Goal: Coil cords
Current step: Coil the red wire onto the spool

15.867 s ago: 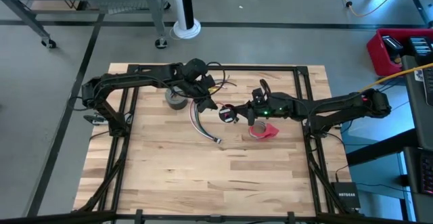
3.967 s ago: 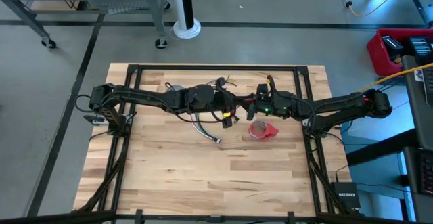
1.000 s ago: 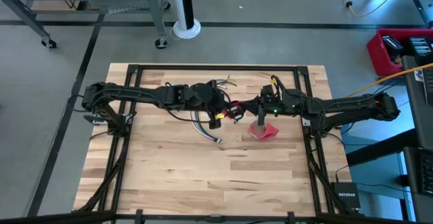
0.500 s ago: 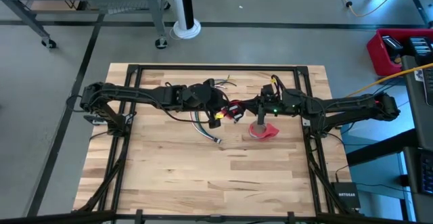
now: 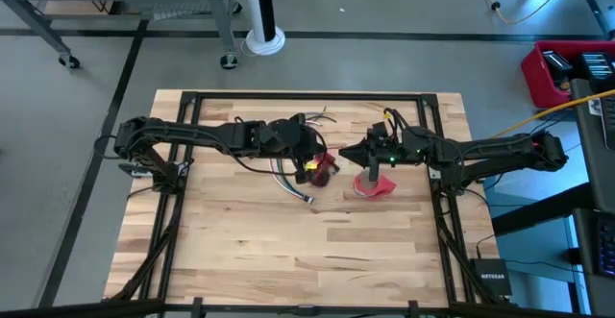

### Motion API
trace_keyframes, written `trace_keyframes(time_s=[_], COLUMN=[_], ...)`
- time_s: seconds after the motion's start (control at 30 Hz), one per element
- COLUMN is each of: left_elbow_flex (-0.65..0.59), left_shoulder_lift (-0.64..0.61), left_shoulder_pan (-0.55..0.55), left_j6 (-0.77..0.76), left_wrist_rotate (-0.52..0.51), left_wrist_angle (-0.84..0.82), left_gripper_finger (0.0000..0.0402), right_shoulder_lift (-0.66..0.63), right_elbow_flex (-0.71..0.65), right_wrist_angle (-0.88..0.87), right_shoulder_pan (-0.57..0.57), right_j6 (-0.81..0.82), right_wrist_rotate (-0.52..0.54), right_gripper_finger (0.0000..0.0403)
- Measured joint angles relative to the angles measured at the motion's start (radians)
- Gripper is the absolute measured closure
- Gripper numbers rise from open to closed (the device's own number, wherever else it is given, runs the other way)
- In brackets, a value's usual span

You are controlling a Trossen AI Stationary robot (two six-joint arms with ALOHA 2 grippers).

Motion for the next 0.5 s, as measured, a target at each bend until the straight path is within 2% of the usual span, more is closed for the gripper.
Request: trace_keyframes(time_s=[0.1,0.27,0.5], left_elbow_flex=[0.000,0.000,0.000], left_shoulder_lift=[0.000,0.000,0.000], left_shoulder_pan=[0.000,0.000,0.000], left_j6=[-0.001,-0.002,-0.010], left_wrist_rotate=[0.000,0.000,0.000], left_wrist_angle=[-0.005,-0.012,-0.040], left_gripper_finger=[0.0401,0.0401,0.0401], right_shoulder_lift=[0.000,0.000,0.000], right_elbow_flex=[0.000,0.000,0.000], right_wrist_angle=[-0.005,-0.005,-0.019], right_shoulder_pan=[0.000,0.000,-0.001], right_j6=[0.000,0.019,0.025], right_wrist_rotate=[0.006,0.006,-0.011], right_gripper_finger=[0.0396,0.0371,0.0369])
